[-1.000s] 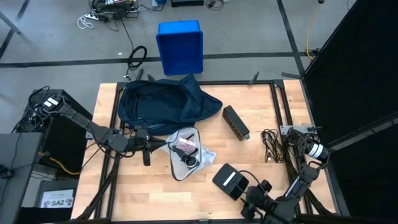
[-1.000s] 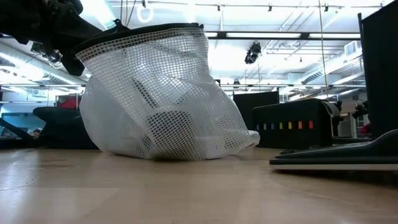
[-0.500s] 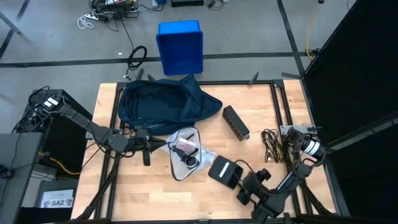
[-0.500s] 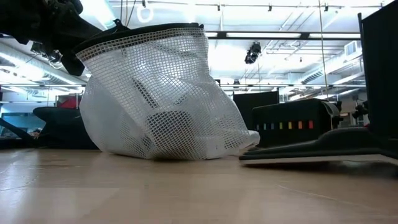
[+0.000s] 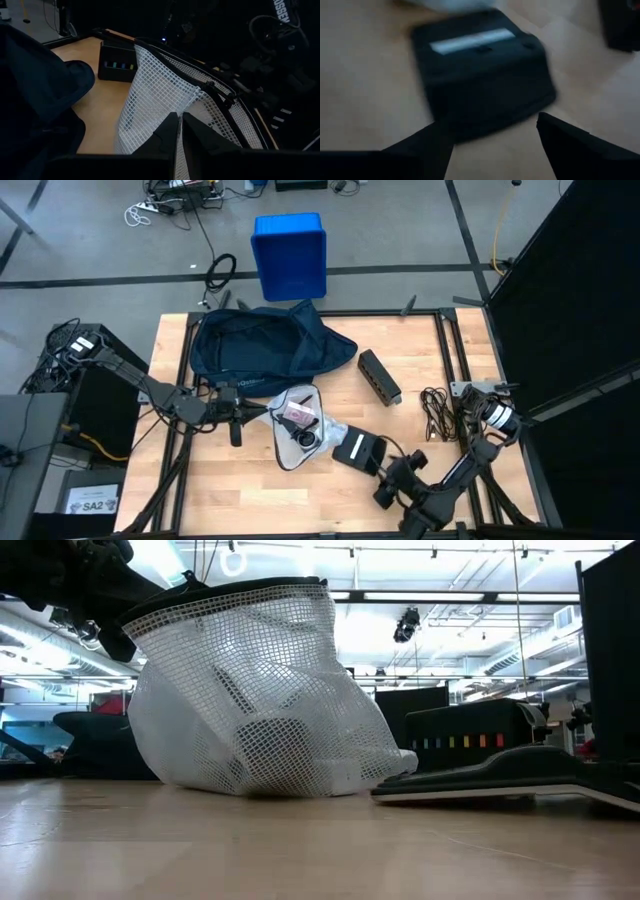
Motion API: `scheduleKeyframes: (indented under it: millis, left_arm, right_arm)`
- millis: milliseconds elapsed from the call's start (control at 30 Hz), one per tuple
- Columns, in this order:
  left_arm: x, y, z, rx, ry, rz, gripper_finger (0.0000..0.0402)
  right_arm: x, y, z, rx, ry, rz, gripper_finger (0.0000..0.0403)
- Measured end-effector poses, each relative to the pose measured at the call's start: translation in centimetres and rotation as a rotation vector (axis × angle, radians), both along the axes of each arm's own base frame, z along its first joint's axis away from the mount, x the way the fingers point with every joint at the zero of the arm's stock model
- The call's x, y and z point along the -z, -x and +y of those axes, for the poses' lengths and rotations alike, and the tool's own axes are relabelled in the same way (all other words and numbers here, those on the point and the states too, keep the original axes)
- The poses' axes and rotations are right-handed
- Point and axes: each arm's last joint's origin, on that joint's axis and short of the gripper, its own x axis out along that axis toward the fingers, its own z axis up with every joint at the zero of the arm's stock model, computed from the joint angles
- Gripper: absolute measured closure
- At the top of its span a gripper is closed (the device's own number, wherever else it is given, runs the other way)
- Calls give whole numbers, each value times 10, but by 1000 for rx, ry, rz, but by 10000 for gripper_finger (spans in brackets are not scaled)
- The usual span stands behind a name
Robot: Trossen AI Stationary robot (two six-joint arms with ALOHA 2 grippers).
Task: Unpack backpack
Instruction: Put the black calculator into the white mesh envelope
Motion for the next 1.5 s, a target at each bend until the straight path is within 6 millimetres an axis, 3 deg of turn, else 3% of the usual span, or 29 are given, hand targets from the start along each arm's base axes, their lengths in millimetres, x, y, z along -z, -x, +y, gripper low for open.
scheduleKeyframes:
  millis: [133, 267, 433, 667, 1000, 1500]
  left_arm:
    - [0, 0, 0, 0, 0, 0, 401]
    - [0, 0, 0, 0, 1, 0, 401]
    - [0, 0, 0, 0, 1, -1, 401]
    - [0, 0, 0, 0, 0, 0, 401]
    - [0, 0, 0, 0, 0, 0, 401]
    - [0, 0, 0, 0, 1, -1, 401]
  right_arm:
    - [-7, -15, 17, -157, 34, -118, 152]
    - [-7, -45, 20, -314, 65, -83, 136]
    - [-4, -71, 3, -442, 76, 82, 107]
    - [-8, -85, -26, -460, 71, 333, 79]
    - [-53, -91, -36, -433, 52, 556, 89]
    - [-33, -81, -43, -369, 18, 618, 102]
